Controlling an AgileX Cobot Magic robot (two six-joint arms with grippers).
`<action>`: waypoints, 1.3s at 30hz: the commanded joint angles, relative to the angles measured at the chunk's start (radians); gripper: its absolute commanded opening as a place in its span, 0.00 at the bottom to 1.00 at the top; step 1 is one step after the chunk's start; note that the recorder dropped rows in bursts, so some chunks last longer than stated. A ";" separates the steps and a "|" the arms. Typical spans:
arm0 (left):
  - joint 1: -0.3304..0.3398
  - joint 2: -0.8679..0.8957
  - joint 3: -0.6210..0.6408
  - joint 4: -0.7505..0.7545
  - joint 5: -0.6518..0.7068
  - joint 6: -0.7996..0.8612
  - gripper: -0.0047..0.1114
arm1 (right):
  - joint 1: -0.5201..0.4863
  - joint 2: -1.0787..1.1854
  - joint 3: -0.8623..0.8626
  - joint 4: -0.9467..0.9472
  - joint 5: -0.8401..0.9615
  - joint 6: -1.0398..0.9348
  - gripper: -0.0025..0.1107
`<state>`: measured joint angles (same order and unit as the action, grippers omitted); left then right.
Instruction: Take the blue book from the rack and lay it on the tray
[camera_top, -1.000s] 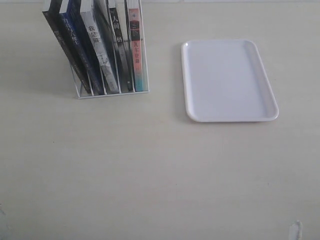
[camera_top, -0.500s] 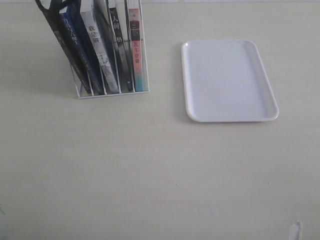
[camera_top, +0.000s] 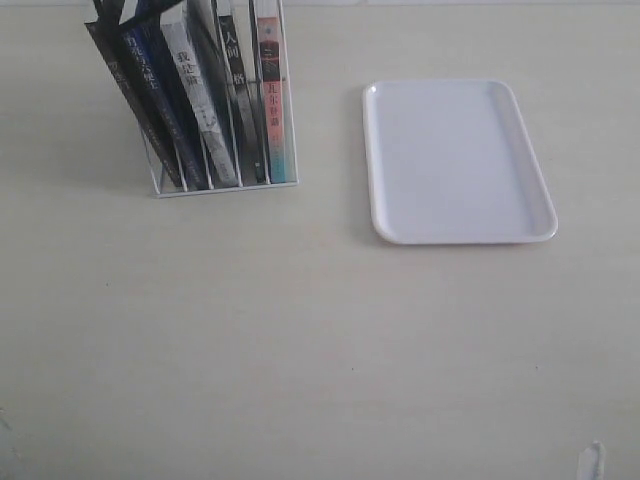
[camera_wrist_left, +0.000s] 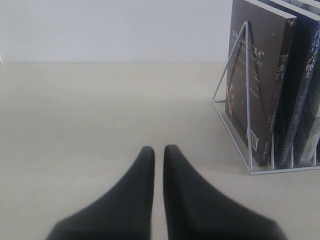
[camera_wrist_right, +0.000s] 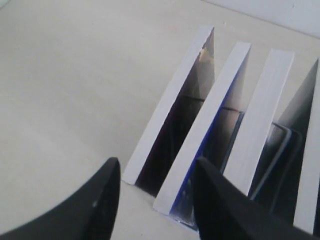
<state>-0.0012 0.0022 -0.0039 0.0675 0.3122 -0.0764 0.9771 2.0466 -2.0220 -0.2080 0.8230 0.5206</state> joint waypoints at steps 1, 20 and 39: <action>-0.009 -0.002 0.004 0.002 -0.006 0.002 0.09 | -0.002 0.033 -0.004 -0.010 -0.011 0.010 0.41; -0.009 -0.002 0.004 0.002 -0.006 0.002 0.09 | -0.020 0.059 -0.004 -0.075 0.041 0.102 0.41; -0.009 -0.002 0.004 0.002 -0.006 0.002 0.09 | -0.029 0.084 -0.004 -0.019 0.081 0.098 0.38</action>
<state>-0.0012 0.0022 -0.0039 0.0675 0.3122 -0.0764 0.9547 2.1150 -2.0220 -0.2205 0.8568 0.6174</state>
